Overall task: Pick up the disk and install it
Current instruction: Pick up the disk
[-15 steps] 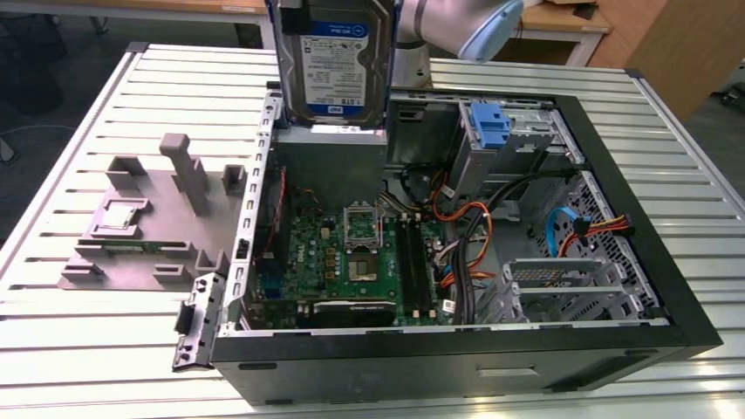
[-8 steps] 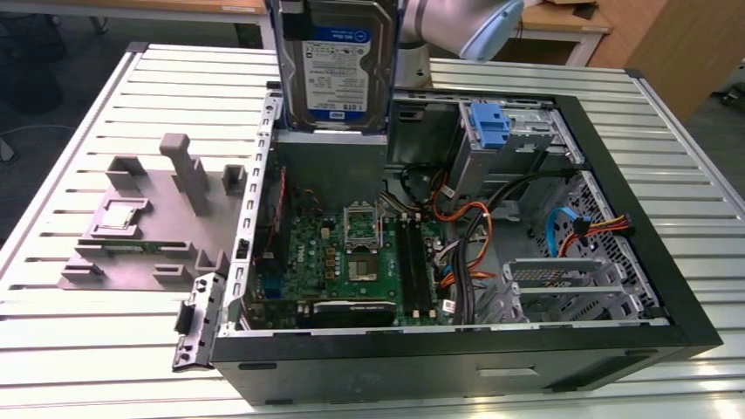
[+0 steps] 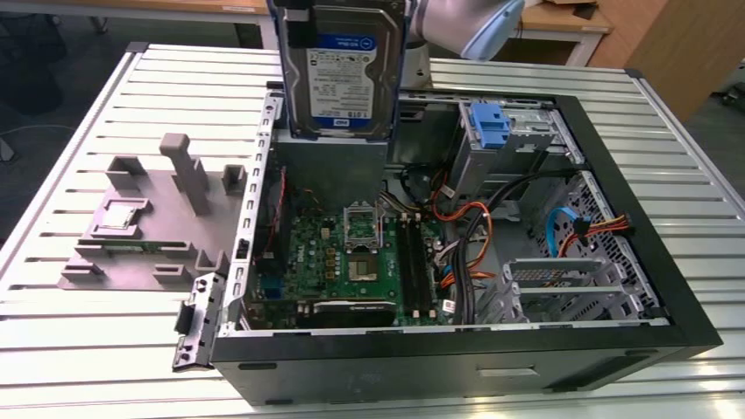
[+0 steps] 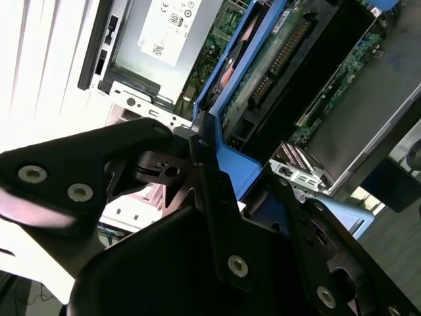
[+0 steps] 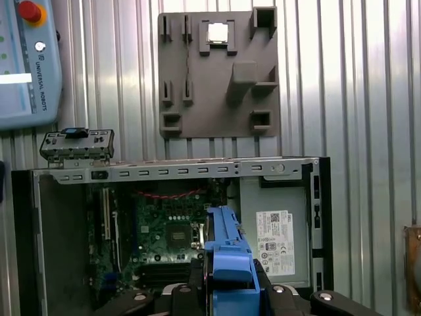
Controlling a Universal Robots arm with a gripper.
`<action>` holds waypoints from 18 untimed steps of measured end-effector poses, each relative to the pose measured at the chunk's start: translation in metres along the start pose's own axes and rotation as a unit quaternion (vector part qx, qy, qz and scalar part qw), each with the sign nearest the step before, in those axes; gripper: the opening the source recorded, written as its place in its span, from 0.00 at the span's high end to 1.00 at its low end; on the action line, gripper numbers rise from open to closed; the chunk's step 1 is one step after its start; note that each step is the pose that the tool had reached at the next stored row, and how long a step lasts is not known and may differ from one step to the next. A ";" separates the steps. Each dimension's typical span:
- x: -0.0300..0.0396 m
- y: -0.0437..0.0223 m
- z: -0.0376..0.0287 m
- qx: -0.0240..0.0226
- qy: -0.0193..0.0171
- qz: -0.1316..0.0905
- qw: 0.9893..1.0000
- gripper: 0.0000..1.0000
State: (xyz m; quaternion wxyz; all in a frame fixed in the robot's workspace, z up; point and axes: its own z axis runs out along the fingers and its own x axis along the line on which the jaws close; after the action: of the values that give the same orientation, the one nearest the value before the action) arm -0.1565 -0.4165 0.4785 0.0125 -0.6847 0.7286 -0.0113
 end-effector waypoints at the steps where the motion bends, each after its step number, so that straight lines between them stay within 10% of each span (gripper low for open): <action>1: 0.0003 -0.0021 0.0000 -0.001 0.000 0.000 1.000 0.63; 18: 0.0002 -0.0340 0.0013 -0.013 0.001 0.000 1.000 0.63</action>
State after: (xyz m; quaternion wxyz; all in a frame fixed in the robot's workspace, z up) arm -0.1225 -0.4188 0.4784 0.0031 -0.6847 0.7288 -0.0024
